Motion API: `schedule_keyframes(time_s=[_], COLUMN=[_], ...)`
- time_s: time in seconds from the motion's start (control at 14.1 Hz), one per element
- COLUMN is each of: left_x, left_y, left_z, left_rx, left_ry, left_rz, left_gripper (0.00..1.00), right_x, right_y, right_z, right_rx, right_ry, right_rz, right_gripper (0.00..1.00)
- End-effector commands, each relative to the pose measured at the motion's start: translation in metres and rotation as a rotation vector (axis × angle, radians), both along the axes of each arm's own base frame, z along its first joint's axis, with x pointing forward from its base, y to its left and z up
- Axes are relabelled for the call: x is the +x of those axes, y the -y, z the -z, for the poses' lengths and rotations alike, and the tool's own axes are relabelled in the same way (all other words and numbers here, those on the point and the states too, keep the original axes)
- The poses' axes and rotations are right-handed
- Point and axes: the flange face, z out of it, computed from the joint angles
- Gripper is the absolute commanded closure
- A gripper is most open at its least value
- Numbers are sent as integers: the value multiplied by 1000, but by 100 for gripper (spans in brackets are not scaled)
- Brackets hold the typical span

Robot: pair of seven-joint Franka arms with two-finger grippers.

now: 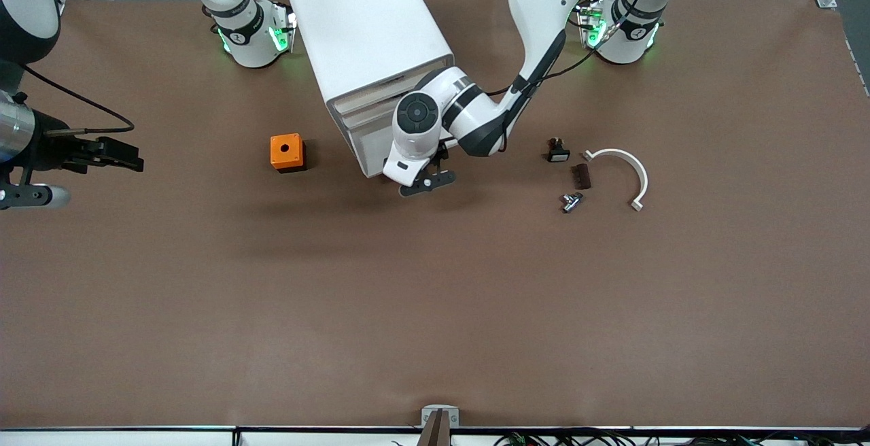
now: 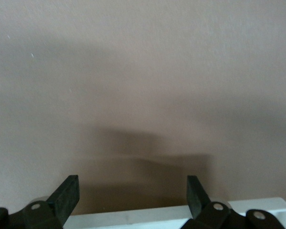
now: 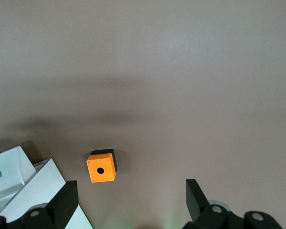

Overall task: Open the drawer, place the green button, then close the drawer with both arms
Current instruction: 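Push the drawer closed with the left gripper while the right gripper returns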

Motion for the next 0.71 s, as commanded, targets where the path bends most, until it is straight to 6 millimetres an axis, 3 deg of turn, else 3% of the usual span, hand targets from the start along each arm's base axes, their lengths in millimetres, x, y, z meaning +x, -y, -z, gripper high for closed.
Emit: schedule_keyframes(time_s=[0.0,0.43,0.64], left_x=[-14,-44,-51], left_y=[2,24,29], left_z=[-9,-14,-15], left_rx=[-4,-83,-104], left_ry=[-4,-116,-151], left_rz=[15,-17,-36], left_gripper=[1,1,1], right_x=[-2,-3,-11], right_y=[3,-8,-5], right_z=[-15,-14,-29], right_rx=[-8,-18,-5], right_ry=[12,8,36], right_rz=[-2,94,86], right_gripper=[0,0,0])
